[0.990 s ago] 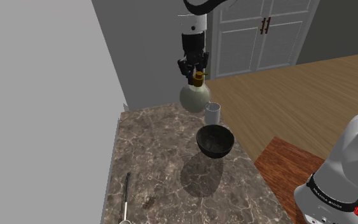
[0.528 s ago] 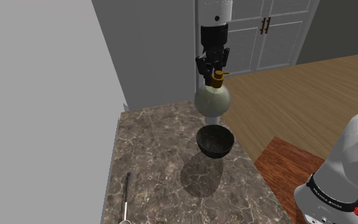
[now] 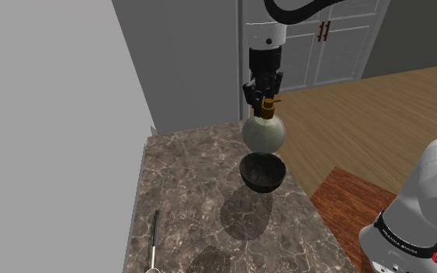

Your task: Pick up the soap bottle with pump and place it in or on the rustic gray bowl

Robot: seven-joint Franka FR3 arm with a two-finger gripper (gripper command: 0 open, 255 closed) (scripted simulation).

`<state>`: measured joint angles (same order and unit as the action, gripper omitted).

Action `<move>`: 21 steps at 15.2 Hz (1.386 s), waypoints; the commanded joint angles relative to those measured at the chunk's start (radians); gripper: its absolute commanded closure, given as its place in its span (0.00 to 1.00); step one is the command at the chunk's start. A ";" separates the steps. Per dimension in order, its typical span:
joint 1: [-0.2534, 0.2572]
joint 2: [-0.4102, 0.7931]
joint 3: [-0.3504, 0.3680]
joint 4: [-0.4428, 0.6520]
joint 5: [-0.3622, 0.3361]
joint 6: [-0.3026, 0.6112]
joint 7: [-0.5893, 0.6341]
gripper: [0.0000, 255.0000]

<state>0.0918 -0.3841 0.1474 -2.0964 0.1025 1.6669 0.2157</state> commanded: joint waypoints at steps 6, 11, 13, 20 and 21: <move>0.002 -0.004 0.003 -0.095 0.003 0.092 -0.005 1.00; 0.003 0.001 0.007 -0.158 0.006 0.159 -0.008 1.00; 0.003 0.004 0.008 -0.182 0.007 0.187 -0.010 1.00; 0.004 0.011 0.011 -0.216 0.008 0.228 -0.011 1.00; 0.004 0.011 0.011 -0.216 0.008 0.228 -0.011 1.00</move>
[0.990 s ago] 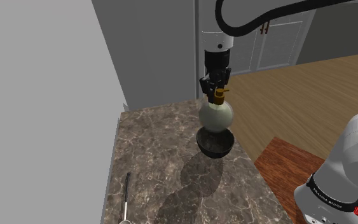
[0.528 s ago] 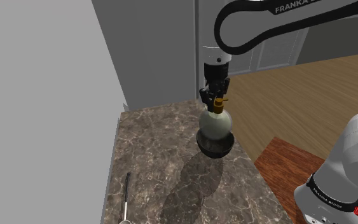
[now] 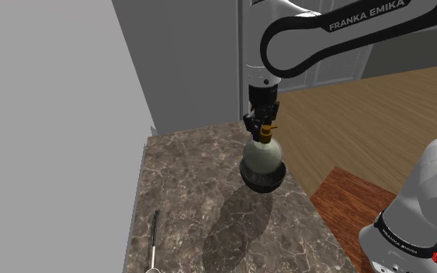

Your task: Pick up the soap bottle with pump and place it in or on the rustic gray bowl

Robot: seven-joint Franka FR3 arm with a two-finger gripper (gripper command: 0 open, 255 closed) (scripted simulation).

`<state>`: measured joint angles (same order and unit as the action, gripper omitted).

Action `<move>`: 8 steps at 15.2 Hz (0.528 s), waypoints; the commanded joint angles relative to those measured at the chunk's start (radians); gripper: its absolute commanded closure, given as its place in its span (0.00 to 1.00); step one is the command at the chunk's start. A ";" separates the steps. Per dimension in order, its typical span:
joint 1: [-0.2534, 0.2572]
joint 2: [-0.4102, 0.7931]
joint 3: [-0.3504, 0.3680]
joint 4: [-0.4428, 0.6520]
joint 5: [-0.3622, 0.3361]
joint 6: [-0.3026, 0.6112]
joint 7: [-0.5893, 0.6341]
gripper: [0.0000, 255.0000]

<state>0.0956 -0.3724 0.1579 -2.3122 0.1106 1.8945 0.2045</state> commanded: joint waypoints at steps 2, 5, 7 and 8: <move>0.000 0.000 0.000 0.000 0.000 0.001 0.000 1.00; 0.000 0.000 0.000 0.000 0.000 0.001 0.000 0.00; 0.000 0.000 0.000 0.000 0.000 0.001 0.000 0.00; 0.000 0.000 0.000 0.000 0.000 0.001 0.000 0.00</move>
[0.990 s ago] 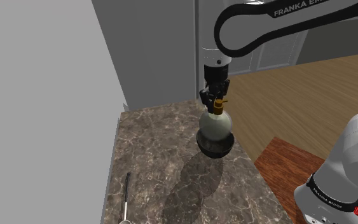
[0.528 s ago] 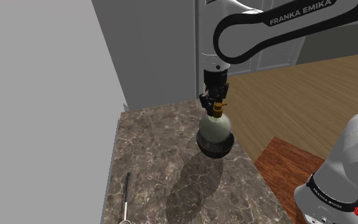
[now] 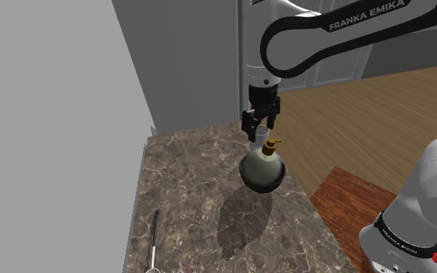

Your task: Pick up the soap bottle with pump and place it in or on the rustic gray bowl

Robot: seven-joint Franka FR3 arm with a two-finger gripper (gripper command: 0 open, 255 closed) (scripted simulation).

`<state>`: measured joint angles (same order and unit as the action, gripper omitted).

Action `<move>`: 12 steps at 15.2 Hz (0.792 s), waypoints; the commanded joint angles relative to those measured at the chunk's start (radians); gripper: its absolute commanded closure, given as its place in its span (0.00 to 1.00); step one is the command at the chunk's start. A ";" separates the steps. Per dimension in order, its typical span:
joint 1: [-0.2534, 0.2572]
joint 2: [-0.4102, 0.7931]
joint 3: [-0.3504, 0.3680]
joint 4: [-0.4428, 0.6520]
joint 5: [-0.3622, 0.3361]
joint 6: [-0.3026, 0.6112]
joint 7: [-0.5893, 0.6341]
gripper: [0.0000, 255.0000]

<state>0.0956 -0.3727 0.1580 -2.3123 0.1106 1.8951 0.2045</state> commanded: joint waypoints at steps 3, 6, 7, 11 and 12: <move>-0.002 -0.007 -0.005 0.061 -0.003 -0.068 0.001 0.00; -0.004 -0.008 -0.009 0.120 -0.007 -0.128 0.002 0.00; -0.004 -0.008 -0.009 0.120 -0.007 -0.128 0.002 0.00; -0.004 -0.008 -0.009 0.120 -0.007 -0.128 0.002 0.00; -0.004 -0.008 -0.009 0.120 -0.007 -0.128 0.002 0.00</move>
<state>0.0913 -0.3808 0.1489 -2.1924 0.1040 1.7668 0.2064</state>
